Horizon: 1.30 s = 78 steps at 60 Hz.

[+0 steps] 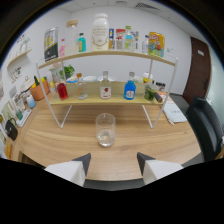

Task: Make me a cup of Mojito.

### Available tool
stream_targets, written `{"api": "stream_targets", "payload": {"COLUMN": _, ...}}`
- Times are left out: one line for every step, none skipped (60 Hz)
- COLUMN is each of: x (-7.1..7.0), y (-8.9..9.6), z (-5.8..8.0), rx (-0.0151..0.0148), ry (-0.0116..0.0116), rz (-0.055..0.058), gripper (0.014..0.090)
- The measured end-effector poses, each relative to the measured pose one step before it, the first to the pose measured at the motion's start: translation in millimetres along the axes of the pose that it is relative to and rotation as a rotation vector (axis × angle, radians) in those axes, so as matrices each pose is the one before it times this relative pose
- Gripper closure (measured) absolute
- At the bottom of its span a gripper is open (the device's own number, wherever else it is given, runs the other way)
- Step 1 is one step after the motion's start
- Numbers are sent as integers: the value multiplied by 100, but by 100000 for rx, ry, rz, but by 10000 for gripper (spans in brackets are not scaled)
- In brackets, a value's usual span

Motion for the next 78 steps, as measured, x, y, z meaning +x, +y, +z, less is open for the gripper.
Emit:
{"api": "stream_targets", "payload": {"x": 394, "y": 49, "z": -46, "rx": -132, "ry": 141, "rz": 144, "gripper": 187}}
{"api": "stream_targets", "payload": {"x": 388, "y": 55, "z": -59, "rx": -82, "ry": 55, "rz": 183, "gripper": 187}}
{"api": "stream_targets", "payload": {"x": 421, "y": 13, "z": -29, "rx": -270, "ry": -123, "rz": 215, "gripper": 187}}
{"api": "stream_targets", "payload": {"x": 485, "y": 1, "z": -16, "rx": 296, "ry": 65, "rz": 140, "gripper": 186}}
{"api": "stream_targets", "payload": {"x": 450, "y": -36, "z": 14, "rx": -248, "ry": -33, "rz": 170, "gripper": 188}}
{"api": "stream_targets", "payload": {"x": 508, "y": -12, "z": 51, "rx": -138, "ry": 142, "rz": 57, "gripper": 186}}
{"api": "stream_targets", "payload": {"x": 567, "y": 5, "z": 59, "rx": -223, "ry": 187, "rz": 17, "gripper": 189}}
{"api": "stream_targets", "payload": {"x": 550, "y": -14, "z": 72, "rx": -316, "ry": 152, "rz": 8, "gripper": 188}}
{"api": "stream_targets", "payload": {"x": 573, "y": -34, "z": 64, "rx": -188, "ry": 126, "rz": 42, "gripper": 188}}
{"api": "stream_targets", "payload": {"x": 513, "y": -159, "z": 65, "rx": 32, "ry": 20, "rz": 95, "gripper": 186}}
{"api": "stream_targets", "payload": {"x": 502, "y": -230, "z": 77, "rx": 277, "ry": -13, "rz": 196, "gripper": 184}}
{"api": "stream_targets", "payload": {"x": 495, "y": -260, "z": 72, "rx": 421, "ry": -94, "rz": 201, "gripper": 183}}
{"api": "stream_targets", "payload": {"x": 478, "y": -283, "z": 120, "rx": 421, "ry": -252, "rz": 189, "gripper": 183}}
{"api": "stream_targets", "payload": {"x": 478, "y": -251, "z": 87, "rx": 287, "ry": -276, "rz": 153, "gripper": 183}}
{"api": "stream_targets", "payload": {"x": 455, "y": -269, "z": 80, "rx": 220, "ry": -229, "rz": 139, "gripper": 184}}
{"api": "stream_targets", "payload": {"x": 486, "y": -294, "z": 106, "rx": 194, "ry": -151, "rz": 124, "gripper": 185}}
{"api": "stream_targets", "payload": {"x": 510, "y": -296, "z": 153, "rx": 276, "ry": -126, "rz": 93, "gripper": 186}}
{"api": "stream_targets", "payload": {"x": 436, "y": -346, "z": 138, "rx": 390, "ry": -143, "rz": 117, "gripper": 186}}
{"api": "stream_targets", "payload": {"x": 410, "y": -361, "z": 164, "rx": 409, "ry": -239, "rz": 55, "gripper": 185}}
{"api": "stream_targets", "payload": {"x": 369, "y": -416, "z": 181, "rx": 425, "ry": -343, "rz": 8, "gripper": 187}}
{"api": "stream_targets", "payload": {"x": 398, "y": -450, "z": 187, "rx": 440, "ry": -406, "rz": -60, "gripper": 190}}
{"api": "stream_targets", "payload": {"x": 542, "y": -337, "z": 278, "rx": 679, "ry": -449, "rz": -42, "gripper": 193}}
{"api": "stream_targets", "payload": {"x": 381, "y": -507, "z": 229, "rx": 644, "ry": -338, "rz": -23, "gripper": 195}}
{"api": "stream_targets", "payload": {"x": 327, "y": -498, "z": 274, "rx": 661, "ry": -231, "rz": -16, "gripper": 194}}
{"api": "stream_targets", "payload": {"x": 320, "y": -509, "z": 282, "rx": 686, "ry": -309, "rz": -70, "gripper": 194}}
{"api": "stream_targets", "payload": {"x": 160, "y": -623, "z": 218, "rx": 521, "ry": -215, "rz": -105, "gripper": 192}}
{"api": "stream_targets", "payload": {"x": 486, "y": -365, "z": 404, "rx": 717, "ry": -405, "rz": -231, "gripper": 194}}
{"api": "stream_targets", "payload": {"x": 327, "y": -474, "z": 367, "rx": 489, "ry": -213, "rz": -214, "gripper": 196}}
{"api": "stream_targets", "payload": {"x": 132, "y": -554, "z": 248, "rx": 227, "ry": -25, "rz": -105, "gripper": 194}}
{"api": "stream_targets", "payload": {"x": 341, "y": -415, "z": 432, "rx": 305, "ry": -144, "rz": -177, "gripper": 196}}
{"api": "stream_targets", "payload": {"x": 247, "y": -435, "z": 362, "rx": 281, "ry": -92, "rz": -143, "gripper": 196}}
{"api": "stream_targets", "payload": {"x": 318, "y": -412, "z": 416, "rx": 349, "ry": -195, "rz": -140, "gripper": 196}}
{"api": "stream_targets", "payload": {"x": 201, "y": -405, "z": 386, "rx": 272, "ry": -252, "rz": -44, "gripper": 196}}
{"api": "stream_targets", "payload": {"x": 143, "y": -409, "z": 332, "rx": 276, "ry": -285, "rz": 32, "gripper": 196}}
{"api": "stream_targets", "payload": {"x": 147, "y": -427, "z": 374, "rx": 345, "ry": -390, "rz": 139, "gripper": 196}}
{"api": "stream_targets", "payload": {"x": 121, "y": -394, "z": 346, "rx": 347, "ry": -448, "rz": 148, "gripper": 197}}
{"api": "stream_targets", "payload": {"x": 88, "y": -361, "z": 371, "rx": 255, "ry": -526, "rz": 94, "gripper": 197}}
{"api": "stream_targets", "payload": {"x": 104, "y": -331, "z": 369, "rx": 135, "ry": -444, "rz": 46, "gripper": 196}}
{"api": "stream_targets", "payload": {"x": 212, "y": -334, "z": 579, "rx": 142, "ry": -306, "rz": 79, "gripper": 197}}
{"api": "stream_targets", "payload": {"x": 55, "y": -216, "z": 208, "rx": 58, "ry": -71, "rz": -74, "gripper": 197}}
{"api": "stream_targets", "payload": {"x": 110, "y": -287, "z": 318, "rx": 96, "ry": -150, "rz": -119, "gripper": 197}}
{"api": "stream_targets", "payload": {"x": 109, "y": -243, "z": 334, "rx": 66, "ry": -169, "rz": -132, "gripper": 196}}
{"api": "stream_targets", "payload": {"x": 112, "y": -202, "z": 338, "rx": -28, "ry": -94, "rz": -151, "gripper": 195}}
{"api": "stream_targets", "payload": {"x": 152, "y": -179, "z": 334, "rx": -120, "ry": -10, "rz": -180, "gripper": 194}}
{"api": "stream_targets", "payload": {"x": 138, "y": -157, "z": 345, "rx": -155, "ry": 20, "rz": -47, "gripper": 194}}
{"api": "stream_targets", "payload": {"x": 89, "y": -142, "z": 341, "rx": -226, "ry": -101, "rz": 11, "gripper": 197}}
{"api": "stream_targets", "payload": {"x": 32, "y": -106, "z": 384, "rx": -247, "ry": -452, "rz": 104, "gripper": 198}}
{"api": "stream_targets", "payload": {"x": -9, "y": -76, "z": 309, "rx": -455, "ry": -479, "rz": 203, "gripper": 206}}
{"api": "stream_targets", "payload": {"x": 8, "y": -51, "z": 302, "rx": -539, "ry": -399, "rz": 257, "gripper": 217}}
{"api": "stream_targets", "payload": {"x": 63, "y": -43, "z": 328, "rx": -304, "ry": -207, "rz": 404, "gripper": 230}}
{"api": "stream_targets", "payload": {"x": 51, "y": -9, "z": 310, "rx": -583, "ry": -103, "rz": 552, "gripper": 243}}
{"api": "stream_targets", "payload": {"x": 29, "y": 5, "z": 286, "rx": -612, "ry": -211, "rz": 581, "gripper": 256}}
{"api": "stream_targets", "payload": {"x": -40, "y": 6, "z": 267, "rx": -564, "ry": -488, "rz": 630, "gripper": 266}}
{"api": "stream_targets", "payload": {"x": -44, "y": 11, "z": 244, "rx": -563, "ry": -539, "rz": 642, "gripper": 275}}
{"api": "stream_targets", "payload": {"x": -38, "y": 9, "z": 258, "rx": -560, "ry": -513, "rz": 617, "gripper": 284}}
{"api": "stream_targets", "payload": {"x": -45, "y": 69, "z": 196, "rx": -635, "ry": -450, "rz": 550, "gripper": 289}}
{"api": "stream_targets", "payload": {"x": 0, "y": 14, "z": 237, "rx": -541, "ry": -361, "rz": 429, "gripper": 295}}
{"api": "stream_targets", "payload": {"x": 24, "y": -28, "z": 235, "rx": -321, "ry": -152, "rz": 261, "gripper": 304}}
{"api": "stream_targets", "payload": {"x": 44, "y": 23, "z": 219, "rx": -453, "ry": -89, "rz": 207, "gripper": 316}}
{"api": "stream_targets", "payload": {"x": 28, "y": 26, "z": 186, "rx": -427, "ry": -29, "rz": 89, "gripper": 331}}
{"api": "stream_targets", "payload": {"x": 33, "y": 21, "z": 190, "rx": -399, "ry": -45, "rz": -33, "gripper": 348}}
{"api": "stream_targets", "payload": {"x": 23, "y": 6, "z": 173, "rx": -309, "ry": 23, "rz": -71, "gripper": 369}}
{"api": "stream_targets", "payload": {"x": 2, "y": -22, "z": 156, "rx": -197, "ry": -37, "rz": -35, "gripper": 391}}
{"api": "stream_targets", "payload": {"x": 12, "y": -35, "z": 143, "rx": -157, "ry": -20, "rz": -30, "gripper": 417}}
{"api": "stream_targets", "payload": {"x": 18, "y": -9, "z": 163, "rx": -227, "ry": -87, "rz": -46, "gripper": 445}}
{"api": "stream_targets", "payload": {"x": 52, "y": -44, "z": 135, "rx": -67, "ry": 160, "rz": -58, "gripper": 470}}
{"api": "stream_targets", "payload": {"x": 61, "y": -13, "z": 137, "rx": -181, "ry": 216, "rz": -106, "gripper": 495}}
{"api": "stream_targets", "payload": {"x": 12, "y": -5, "z": 122, "rx": -218, "ry": 249, "rz": -121, "gripper": 521}}
{"api": "stream_targets", "payload": {"x": -12, "y": 38, "z": 120, "rx": -401, "ry": -27, "rz": -159, "gripper": 552}}
{"api": "stream_targets", "payload": {"x": -47, "y": 25, "z": 113, "rx": -428, "ry": -178, "rz": -175, "gripper": 584}}
{"api": "stream_targets", "payload": {"x": -54, "y": -2, "z": 125, "rx": -340, "ry": -212, "rz": -224, "gripper": 617}}
{"api": "stream_targets", "payload": {"x": -42, "y": -27, "z": 105, "rx": -243, "ry": -141, "rz": -160, "gripper": 651}}
{"api": "stream_targets", "payload": {"x": -47, "y": -36, "z": 91, "rx": -133, "ry": -143, "rz": -180, "gripper": 679}}
{"api": "stream_targets", "payload": {"x": -45, "y": -13, "z": 20, "rx": -113, "ry": -104, "rz": -243, "gripper": 711}}
{"api": "stream_targets", "payload": {"x": -7, "y": -38, "z": 83, "rx": -136, "ry": 60, "rz": -267, "gripper": 741}}
{"api": "stream_targets", "payload": {"x": 125, "y": 9, "z": 77, "rx": -327, "ry": 914, "rz": -305, "gripper": 763}}
{"api": "stream_targets", "payload": {"x": 47, "y": 6, "z": 47, "rx": -287, "ry": 409, "rz": -437, "gripper": 777}}
{"api": "stream_targets", "payload": {"x": -29, "y": -14, "z": 42, "rx": -154, "ry": 47, "rz": -345, "gripper": 802}}
